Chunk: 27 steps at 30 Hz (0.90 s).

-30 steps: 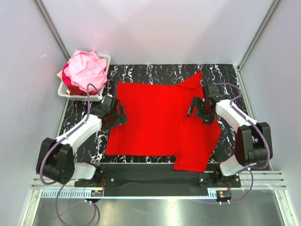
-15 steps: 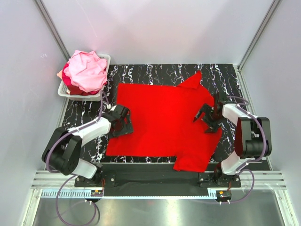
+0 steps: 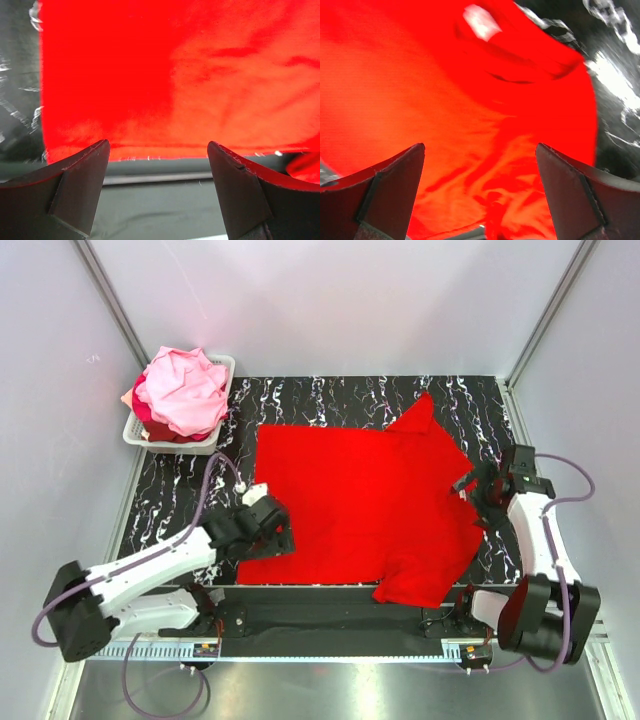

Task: Fold and stack the t-shirts
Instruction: Flatten the tshirt out

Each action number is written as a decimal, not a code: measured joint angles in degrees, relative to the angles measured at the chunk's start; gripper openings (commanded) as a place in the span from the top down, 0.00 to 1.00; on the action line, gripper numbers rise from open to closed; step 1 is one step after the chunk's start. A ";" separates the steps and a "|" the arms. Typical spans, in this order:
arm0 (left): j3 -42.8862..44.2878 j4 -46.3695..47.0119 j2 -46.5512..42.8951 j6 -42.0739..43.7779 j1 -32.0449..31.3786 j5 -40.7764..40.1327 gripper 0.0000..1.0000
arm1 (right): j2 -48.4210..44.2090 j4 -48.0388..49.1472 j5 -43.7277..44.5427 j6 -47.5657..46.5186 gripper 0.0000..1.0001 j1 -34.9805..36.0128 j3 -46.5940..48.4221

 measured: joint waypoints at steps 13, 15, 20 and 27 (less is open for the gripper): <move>17.11 -13.38 -14.51 14.29 -0.57 -19.54 0.01 | 24.96 8.22 -12.00 -2.38 0.31 0.02 28.46; 14.21 -13.05 -17.38 16.44 -0.55 -21.73 0.01 | 31.65 9.38 -13.16 -2.23 0.39 0.28 32.72; 10.60 -12.50 -23.19 19.67 -0.46 -24.74 0.01 | 47.56 8.24 -13.49 -2.56 0.44 1.66 48.37; 10.60 -11.04 -25.51 21.00 -0.44 -26.64 0.01 | 61.35 6.69 -12.20 -3.67 0.44 4.50 63.89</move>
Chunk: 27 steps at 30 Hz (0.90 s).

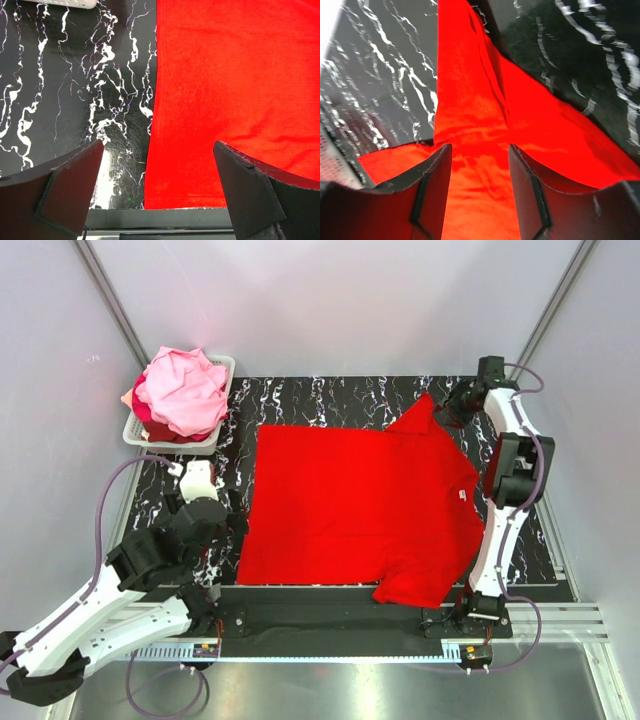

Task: Fold and stack the t-shirts
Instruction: Flatten the tshirt out

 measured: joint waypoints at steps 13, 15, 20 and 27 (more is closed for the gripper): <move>-0.48 0.13 -1.60 0.04 0.00 -0.31 0.01 | 10.01 -2.71 4.26 -0.74 0.45 4.31 6.60; -0.66 0.26 -1.64 0.04 0.00 -0.35 0.01 | 10.01 -2.40 4.79 -0.79 0.45 4.31 6.60; -0.70 0.28 -1.64 0.07 0.00 -0.35 0.01 | 10.01 -2.29 5.97 -0.90 0.48 4.31 6.60; -0.70 0.44 -1.64 0.07 0.00 -0.35 0.01 | 10.56 -2.40 5.97 -0.98 0.57 4.42 7.04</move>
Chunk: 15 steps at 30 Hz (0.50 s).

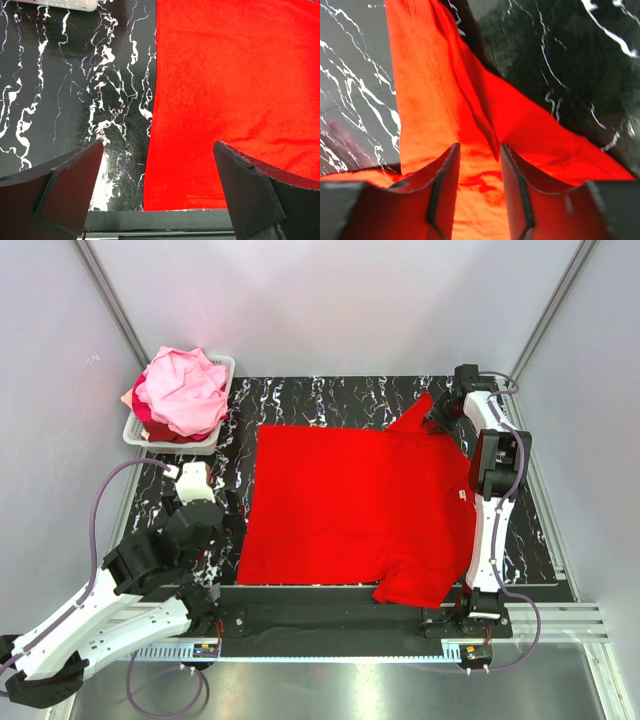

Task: Fold and stack the t-shirts
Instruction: Flatten the tshirt out

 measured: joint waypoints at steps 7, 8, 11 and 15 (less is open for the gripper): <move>0.00 0.00 0.00 0.00 0.00 0.00 0.01 | 2.56 -0.22 -0.02 -0.46 0.80 0.76 3.50; 0.00 0.00 -0.02 -0.02 0.00 0.00 0.01 | 2.67 -0.24 0.00 -0.52 0.84 0.90 3.67; 0.00 0.00 -0.02 -0.02 0.00 0.00 0.01 | 2.80 -0.28 0.02 -0.57 0.97 1.25 3.80; 0.00 0.00 -0.02 -0.02 0.00 0.00 0.01 | 2.93 -0.70 0.31 -0.50 1.00 1.99 4.72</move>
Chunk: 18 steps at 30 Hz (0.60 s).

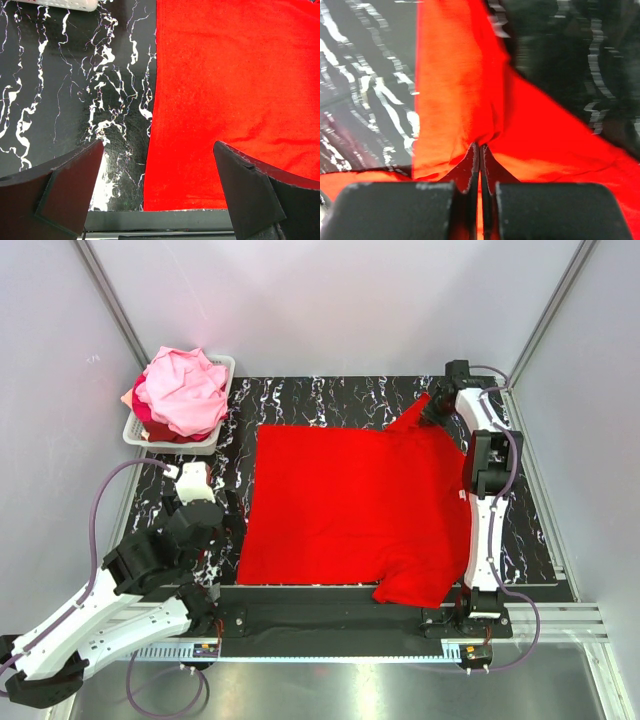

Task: Fold and stack the t-shirts
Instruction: Flatten the tshirt out

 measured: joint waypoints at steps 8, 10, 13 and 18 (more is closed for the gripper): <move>0.00 -0.02 0.00 0.00 0.00 -0.15 0.01 | 9.46 -0.15 -2.69 0.81 0.87 6.14 21.84; 0.00 0.00 -0.02 -0.02 0.00 -0.31 0.01 | 12.20 3.48 -4.79 2.56 0.58 7.91 25.49; 0.00 -0.02 -0.02 -0.02 0.00 -0.55 0.01 | 14.51 8.72 -7.74 5.11 0.22 9.92 26.27; 0.00 -0.04 0.02 -0.04 0.00 -1.09 0.01 | 16.04 12.72 -10.82 6.45 0.13 10.60 25.53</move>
